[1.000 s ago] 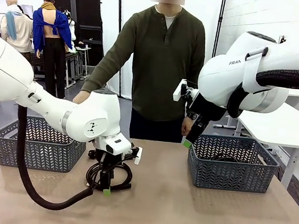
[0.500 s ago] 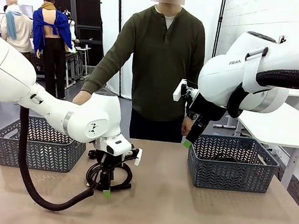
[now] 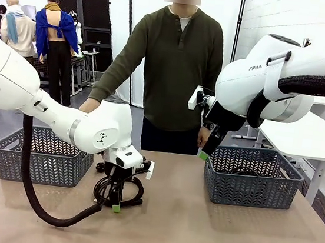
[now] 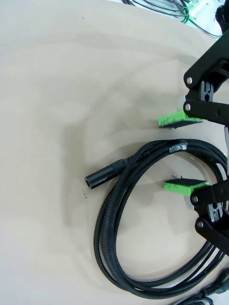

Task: Organize the cables according to human instructions.
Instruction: Pick up a bundle of cables and place it in the basket indicated by the human.

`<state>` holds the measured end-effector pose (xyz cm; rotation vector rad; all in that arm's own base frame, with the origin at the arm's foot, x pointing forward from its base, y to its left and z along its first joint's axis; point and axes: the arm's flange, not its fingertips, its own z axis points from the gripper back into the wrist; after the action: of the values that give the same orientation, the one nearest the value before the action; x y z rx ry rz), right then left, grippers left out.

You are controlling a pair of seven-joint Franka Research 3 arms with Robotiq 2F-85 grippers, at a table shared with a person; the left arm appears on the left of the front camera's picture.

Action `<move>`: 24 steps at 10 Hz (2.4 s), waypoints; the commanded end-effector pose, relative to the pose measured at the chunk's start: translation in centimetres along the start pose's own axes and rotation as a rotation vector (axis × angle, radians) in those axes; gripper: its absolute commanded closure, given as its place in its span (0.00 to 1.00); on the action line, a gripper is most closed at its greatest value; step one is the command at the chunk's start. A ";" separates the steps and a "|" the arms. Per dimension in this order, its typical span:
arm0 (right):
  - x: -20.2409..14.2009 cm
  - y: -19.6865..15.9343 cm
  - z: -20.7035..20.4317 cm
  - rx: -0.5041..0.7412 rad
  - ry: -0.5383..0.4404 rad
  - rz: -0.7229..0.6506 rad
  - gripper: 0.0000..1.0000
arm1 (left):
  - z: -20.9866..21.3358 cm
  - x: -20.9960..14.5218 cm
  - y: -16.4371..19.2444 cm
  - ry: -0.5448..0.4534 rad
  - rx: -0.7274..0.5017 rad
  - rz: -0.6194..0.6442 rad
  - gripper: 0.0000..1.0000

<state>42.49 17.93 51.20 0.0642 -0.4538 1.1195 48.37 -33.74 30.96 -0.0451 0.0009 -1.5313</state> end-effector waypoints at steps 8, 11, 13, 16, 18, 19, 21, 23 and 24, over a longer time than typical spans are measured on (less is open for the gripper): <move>-0.1 0.0 -0.1 -0.001 0.002 -0.004 0.00 | 0.9 0.2 0.0 -0.010 -0.028 -0.006 1.00; -0.1 0.0 -0.1 -0.001 0.002 -0.004 0.00 | 5.3 0.5 -0.9 -0.007 0.028 0.032 1.00; -0.1 0.0 -0.1 -0.001 0.002 -0.004 0.00 | 10.3 0.0 -1.1 -0.017 0.050 0.005 1.00; -0.1 0.0 -0.1 -0.001 0.002 -0.004 0.00 | 17.0 -2.9 -1.2 -0.003 0.101 -0.057 1.00; -0.1 0.0 -0.1 -0.001 0.002 -0.004 0.00 | 20.1 -6.5 -1.0 -0.006 0.087 -0.100 1.00; -0.1 0.0 -0.1 -0.001 0.002 -0.004 0.00 | 21.4 -9.1 -0.7 -0.007 0.078 -0.112 1.00; -0.1 0.0 -0.1 -0.001 0.002 -0.004 0.00 | 23.0 -13.9 -0.1 -0.029 0.077 -0.099 1.00; -0.1 0.0 -0.1 -0.001 0.002 -0.004 0.00 | 23.6 -18.7 0.4 -0.015 0.060 -0.091 1.00; -0.1 0.0 -0.1 -0.001 0.002 -0.004 0.00 | 23.2 -20.6 0.9 -0.015 0.048 -0.095 1.00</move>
<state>42.50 17.88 51.23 0.0647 -0.4545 1.1185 49.56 -13.57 54.08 0.0022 -0.0514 -1.6042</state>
